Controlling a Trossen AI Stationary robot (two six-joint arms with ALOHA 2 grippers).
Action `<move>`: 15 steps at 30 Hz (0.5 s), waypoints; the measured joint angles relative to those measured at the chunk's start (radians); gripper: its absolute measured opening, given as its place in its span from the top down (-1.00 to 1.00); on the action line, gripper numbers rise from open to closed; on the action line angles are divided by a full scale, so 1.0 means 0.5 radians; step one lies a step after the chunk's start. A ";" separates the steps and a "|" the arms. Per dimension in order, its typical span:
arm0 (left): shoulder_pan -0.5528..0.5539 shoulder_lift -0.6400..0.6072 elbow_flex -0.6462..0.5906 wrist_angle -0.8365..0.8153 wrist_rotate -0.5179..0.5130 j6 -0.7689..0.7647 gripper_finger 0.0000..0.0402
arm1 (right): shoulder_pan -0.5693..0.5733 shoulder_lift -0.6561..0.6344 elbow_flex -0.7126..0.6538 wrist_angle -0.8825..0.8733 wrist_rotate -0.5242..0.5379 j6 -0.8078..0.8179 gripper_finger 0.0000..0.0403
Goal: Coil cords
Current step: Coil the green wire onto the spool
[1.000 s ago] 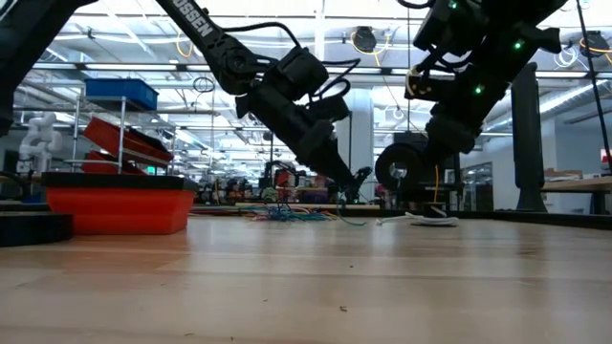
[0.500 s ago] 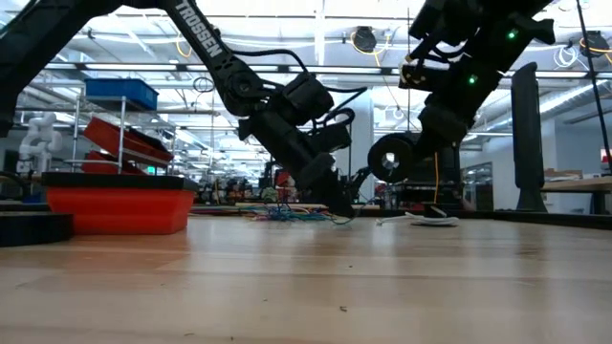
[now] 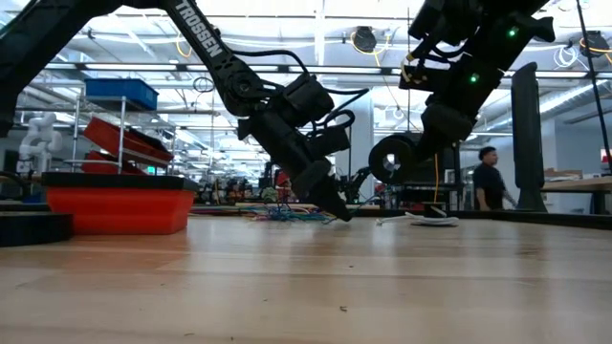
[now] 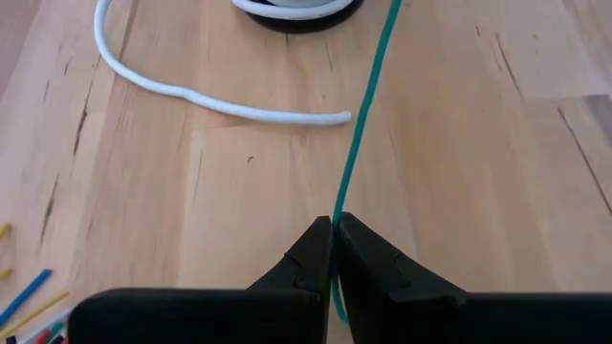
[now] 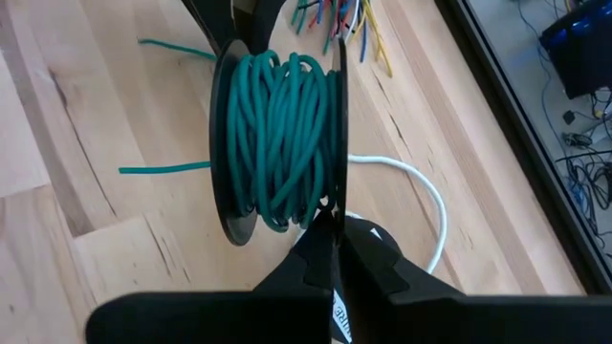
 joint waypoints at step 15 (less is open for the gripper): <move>0.005 0.000 0.000 -0.030 -0.078 0.052 0.88 | 0.000 0.000 0.000 -0.007 -0.001 -0.001 1.00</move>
